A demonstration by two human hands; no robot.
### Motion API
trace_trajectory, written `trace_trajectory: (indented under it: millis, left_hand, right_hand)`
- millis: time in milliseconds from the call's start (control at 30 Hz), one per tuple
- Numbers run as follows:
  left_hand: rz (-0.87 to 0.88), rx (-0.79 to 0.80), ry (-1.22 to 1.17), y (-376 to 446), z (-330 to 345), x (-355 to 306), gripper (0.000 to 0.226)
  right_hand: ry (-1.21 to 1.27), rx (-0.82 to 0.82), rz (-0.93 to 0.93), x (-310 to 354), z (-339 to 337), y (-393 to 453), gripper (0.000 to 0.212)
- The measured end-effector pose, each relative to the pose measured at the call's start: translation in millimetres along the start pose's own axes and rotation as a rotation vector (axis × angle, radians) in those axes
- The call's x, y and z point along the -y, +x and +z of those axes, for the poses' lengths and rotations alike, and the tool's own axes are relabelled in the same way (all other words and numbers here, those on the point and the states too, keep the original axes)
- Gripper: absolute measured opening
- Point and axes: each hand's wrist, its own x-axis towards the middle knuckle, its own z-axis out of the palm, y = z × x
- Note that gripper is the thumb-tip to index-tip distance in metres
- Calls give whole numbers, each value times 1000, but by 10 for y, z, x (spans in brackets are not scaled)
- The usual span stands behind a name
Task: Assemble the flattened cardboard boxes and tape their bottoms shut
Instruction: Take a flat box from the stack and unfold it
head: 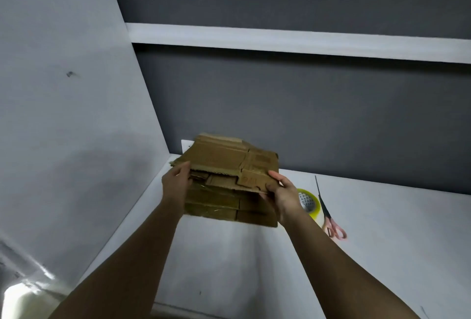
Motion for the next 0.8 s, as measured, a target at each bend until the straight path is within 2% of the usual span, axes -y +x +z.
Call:
trace_trajectory:
  millis: [67,167,233,500,567,700,800]
  left_hand:
    - [16,17,-104,-199,-68,-49,25]
    - [45,53,-160,-591,-157,-111,38]
    - [32,119,-167,-843,-205,-94,45]
    - [-13,406,-327,-1776,-395,61,44]
    - [-29,412,-344,-1955,-368,77,47]
    - [9,415,-334,-2270,-243,70,50]
    - [73,415,-271,-2411,-140,79,51]
  right_hand:
    - [-29,40,-15,54,-120,-222,37]
    - [-47,78,-76,174,-356,-631,42]
    - [-57,127,-115,246,-533,-886,45]
    - [-132,245,-181,431,-1310,-1785,49]
    - [-162,276,-193,442,-1467,-1931,48]
    - [-287,288,-278,446,-1778,-2140,72]
    - [-416,248,-323,436,-1958,-2244,81]
